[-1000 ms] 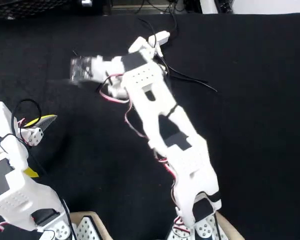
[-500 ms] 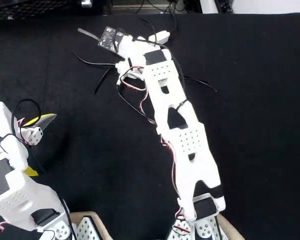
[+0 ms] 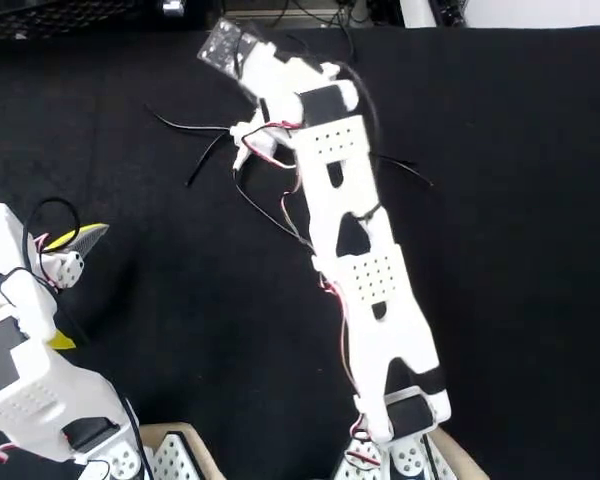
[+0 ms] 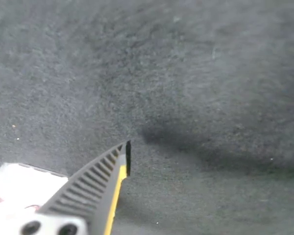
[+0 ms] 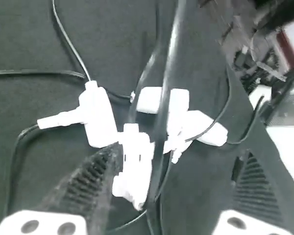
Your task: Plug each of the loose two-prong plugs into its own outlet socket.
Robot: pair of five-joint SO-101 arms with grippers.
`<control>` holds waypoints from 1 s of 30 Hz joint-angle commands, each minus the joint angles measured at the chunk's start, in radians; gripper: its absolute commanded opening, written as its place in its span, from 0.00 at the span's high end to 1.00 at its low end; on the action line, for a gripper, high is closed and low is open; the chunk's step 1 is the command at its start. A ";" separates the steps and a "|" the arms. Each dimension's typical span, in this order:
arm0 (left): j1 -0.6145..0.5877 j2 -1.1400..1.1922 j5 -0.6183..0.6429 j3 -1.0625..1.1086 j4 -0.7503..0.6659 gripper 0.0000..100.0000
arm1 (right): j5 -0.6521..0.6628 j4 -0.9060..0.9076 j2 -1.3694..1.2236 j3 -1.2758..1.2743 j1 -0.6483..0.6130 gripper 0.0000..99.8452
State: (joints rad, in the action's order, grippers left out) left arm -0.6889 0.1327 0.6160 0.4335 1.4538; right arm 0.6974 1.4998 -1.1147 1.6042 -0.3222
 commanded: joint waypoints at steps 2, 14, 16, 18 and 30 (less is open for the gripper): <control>0.012 -0.014 -0.020 -0.013 -0.008 0.28 | -0.012 0.118 0.143 0.053 0.038 0.66; 0.108 -0.023 -0.077 -0.120 0.051 0.28 | -0.146 0.267 0.682 -0.245 0.233 0.66; 0.134 -0.055 -0.078 -0.183 0.118 0.28 | -0.204 0.267 0.796 -0.360 0.261 0.66; 0.157 -0.115 -0.078 -0.265 0.206 0.28 | -0.241 0.267 0.911 -0.484 0.285 0.66; 0.334 -0.796 -0.261 -0.364 0.304 0.29 | -0.261 0.261 1.498 -1.168 0.310 0.66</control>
State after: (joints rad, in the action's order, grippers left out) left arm -0.4235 -0.4242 0.4718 0.0867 1.7438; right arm 0.4473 1.7423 0.2355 0.5715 -0.0245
